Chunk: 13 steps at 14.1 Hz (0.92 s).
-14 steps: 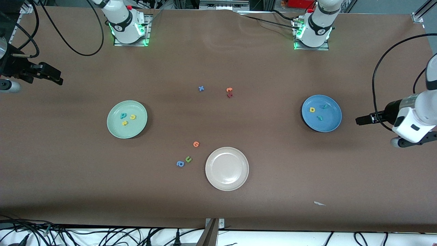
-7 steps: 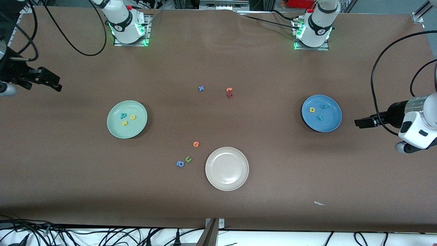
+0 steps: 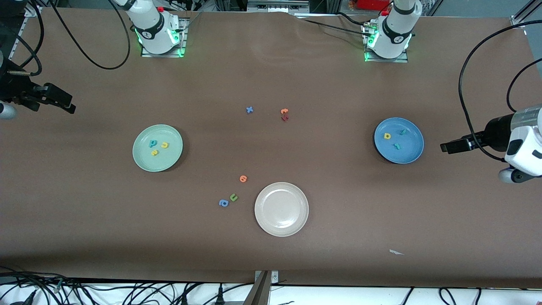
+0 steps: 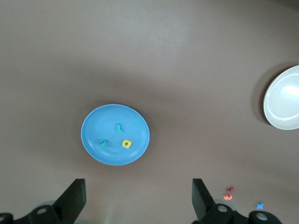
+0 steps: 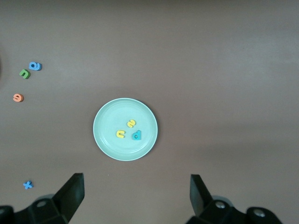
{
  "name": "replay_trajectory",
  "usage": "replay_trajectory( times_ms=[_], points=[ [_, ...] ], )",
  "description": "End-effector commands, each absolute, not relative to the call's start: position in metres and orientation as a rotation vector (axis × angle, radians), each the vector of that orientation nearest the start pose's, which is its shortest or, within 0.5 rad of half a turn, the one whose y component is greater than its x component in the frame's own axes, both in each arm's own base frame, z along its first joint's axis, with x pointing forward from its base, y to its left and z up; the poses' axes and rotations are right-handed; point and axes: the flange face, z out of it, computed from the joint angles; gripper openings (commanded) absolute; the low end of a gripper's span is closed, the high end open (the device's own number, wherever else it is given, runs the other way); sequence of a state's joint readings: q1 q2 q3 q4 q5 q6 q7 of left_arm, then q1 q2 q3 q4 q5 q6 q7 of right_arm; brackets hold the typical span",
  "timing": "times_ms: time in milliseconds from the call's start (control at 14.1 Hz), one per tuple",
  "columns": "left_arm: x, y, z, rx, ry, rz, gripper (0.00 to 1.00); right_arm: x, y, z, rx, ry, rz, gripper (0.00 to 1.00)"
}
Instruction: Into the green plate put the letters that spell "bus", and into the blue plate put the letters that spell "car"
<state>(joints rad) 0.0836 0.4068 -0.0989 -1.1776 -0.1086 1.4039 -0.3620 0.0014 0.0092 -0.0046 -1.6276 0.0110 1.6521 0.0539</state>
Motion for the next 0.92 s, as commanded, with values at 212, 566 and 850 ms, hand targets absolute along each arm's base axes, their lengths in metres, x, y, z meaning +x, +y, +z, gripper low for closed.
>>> replay_trajectory(
  times_ms=[212, 566, 850],
  points=[
    [0.617, 0.0, 0.524, -3.222, -0.59, 0.149, 1.0, 0.561, -0.007, 0.603, -3.111, 0.114, 0.01, 1.0],
    [0.618, 0.006, 0.522, -3.229, -0.564, 0.153, 1.0, 0.561, -0.002, 0.605, -3.114, 0.098, 0.003, 1.0],
    [0.619, 0.006, 0.515, -3.225, -0.564, 0.175, 1.0, 0.561, -0.004, 0.605, -3.125, 0.095, 0.003, 1.0]
  ],
)
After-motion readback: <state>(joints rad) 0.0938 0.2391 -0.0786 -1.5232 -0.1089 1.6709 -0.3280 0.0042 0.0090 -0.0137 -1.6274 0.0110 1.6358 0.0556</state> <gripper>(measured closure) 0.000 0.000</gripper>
